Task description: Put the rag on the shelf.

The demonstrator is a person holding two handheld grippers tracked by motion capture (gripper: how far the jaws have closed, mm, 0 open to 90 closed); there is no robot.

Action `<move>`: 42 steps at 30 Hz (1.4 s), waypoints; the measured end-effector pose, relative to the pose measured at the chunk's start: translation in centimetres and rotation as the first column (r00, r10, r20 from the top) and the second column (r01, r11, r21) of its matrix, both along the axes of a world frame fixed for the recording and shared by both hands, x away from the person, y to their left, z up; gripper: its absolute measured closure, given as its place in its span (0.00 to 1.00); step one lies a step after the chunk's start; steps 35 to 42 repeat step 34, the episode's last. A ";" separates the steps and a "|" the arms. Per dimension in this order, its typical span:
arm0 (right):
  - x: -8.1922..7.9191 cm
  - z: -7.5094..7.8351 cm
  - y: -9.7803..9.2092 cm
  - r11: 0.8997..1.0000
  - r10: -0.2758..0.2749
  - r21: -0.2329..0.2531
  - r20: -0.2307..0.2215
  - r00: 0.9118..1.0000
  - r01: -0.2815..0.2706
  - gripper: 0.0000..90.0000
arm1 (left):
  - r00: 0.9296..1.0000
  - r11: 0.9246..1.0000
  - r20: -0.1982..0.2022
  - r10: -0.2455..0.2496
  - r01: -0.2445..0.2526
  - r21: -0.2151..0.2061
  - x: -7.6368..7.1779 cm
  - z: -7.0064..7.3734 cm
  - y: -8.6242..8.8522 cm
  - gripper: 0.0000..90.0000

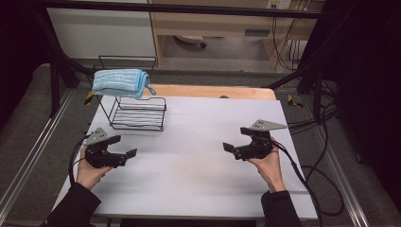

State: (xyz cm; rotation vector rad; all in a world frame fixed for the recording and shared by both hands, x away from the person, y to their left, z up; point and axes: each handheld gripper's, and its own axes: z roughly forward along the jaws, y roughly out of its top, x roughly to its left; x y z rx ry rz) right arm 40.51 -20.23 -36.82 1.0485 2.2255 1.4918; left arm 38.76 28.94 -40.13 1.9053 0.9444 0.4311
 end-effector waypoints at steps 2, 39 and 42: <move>-0.3 -0.8 -0.7 1.000 -0.004 -0.004 -0.010 1.000 0.004 0.01 | 1.000 1.000 -0.013 -0.006 0.006 0.014 0.0 -0.6 -0.1 0.11; -3.8 -7.5 -7.6 0.998 -0.067 -0.026 -0.072 0.995 0.065 0.01 | 0.997 0.996 -0.063 -0.046 0.051 0.075 -0.7 -3.6 -0.5 0.12; -3.8 -7.5 -7.6 0.998 -0.067 -0.026 -0.072 0.995 0.065 0.01 | 0.997 0.996 -0.063 -0.046 0.051 0.075 -0.7 -3.6 -0.5 0.12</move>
